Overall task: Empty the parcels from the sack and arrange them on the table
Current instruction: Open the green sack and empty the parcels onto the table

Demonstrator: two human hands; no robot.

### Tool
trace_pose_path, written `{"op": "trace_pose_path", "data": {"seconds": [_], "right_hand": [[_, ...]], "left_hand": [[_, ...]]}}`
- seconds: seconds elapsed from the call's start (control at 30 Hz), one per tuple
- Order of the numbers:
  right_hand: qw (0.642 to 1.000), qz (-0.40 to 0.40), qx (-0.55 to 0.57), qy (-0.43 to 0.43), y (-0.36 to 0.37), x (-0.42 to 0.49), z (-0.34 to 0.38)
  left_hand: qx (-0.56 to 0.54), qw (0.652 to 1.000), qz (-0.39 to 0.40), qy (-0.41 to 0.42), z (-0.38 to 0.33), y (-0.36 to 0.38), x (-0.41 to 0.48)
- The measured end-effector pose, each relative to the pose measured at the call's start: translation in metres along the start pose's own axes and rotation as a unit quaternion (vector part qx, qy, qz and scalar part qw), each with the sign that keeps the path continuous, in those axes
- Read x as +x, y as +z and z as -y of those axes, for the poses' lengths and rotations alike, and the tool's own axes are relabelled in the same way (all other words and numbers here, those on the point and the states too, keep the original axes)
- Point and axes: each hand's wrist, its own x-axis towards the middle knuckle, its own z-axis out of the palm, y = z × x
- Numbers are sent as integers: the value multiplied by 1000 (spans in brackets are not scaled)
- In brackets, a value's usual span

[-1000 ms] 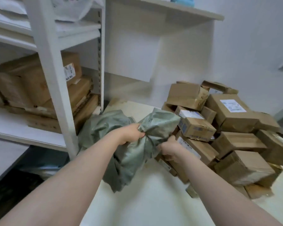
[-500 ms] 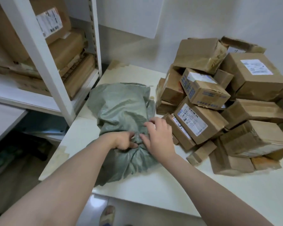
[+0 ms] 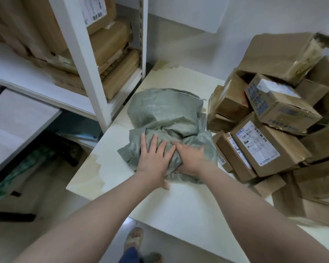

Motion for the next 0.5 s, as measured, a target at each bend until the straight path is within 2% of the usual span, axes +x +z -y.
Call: {"op": "trace_pose_path", "data": {"seconds": [0.07, 0.17, 0.2, 0.23, 0.3, 0.37, 0.4, 0.43, 0.5], "right_hand": [[999, 6, 31, -25, -5, 4, -4], [987, 113, 102, -50, -14, -1, -14], [984, 125, 118, -42, -16, -2, -16], [987, 102, 115, -37, -18, -3, -17], [997, -50, 46, -34, -25, -8, -12], [965, -250, -23, -79, -31, -17, -4], [945, -306, -36, -113, -31, -22, -1], [937, -314, -60, -138, -28, -26, 1], [961, -188, -156, -131, -16, -25, 1]], "left_hand": [[21, 1000, 9, 5, 3, 8, 3], [-39, 997, 29, 54, 14, -1, 17], [-64, 995, 46, 67, 21, -8, 24], [-87, 992, 59, 73, 29, -15, 32], [-130, 985, 80, 78, 46, -29, 49], [-192, 969, 143, 68, 61, -40, 68], [-219, 958, 174, 63, 68, -44, 79], [-226, 955, 182, 61, 75, -46, 91], [-191, 969, 148, 55, 83, -48, 118]]}}
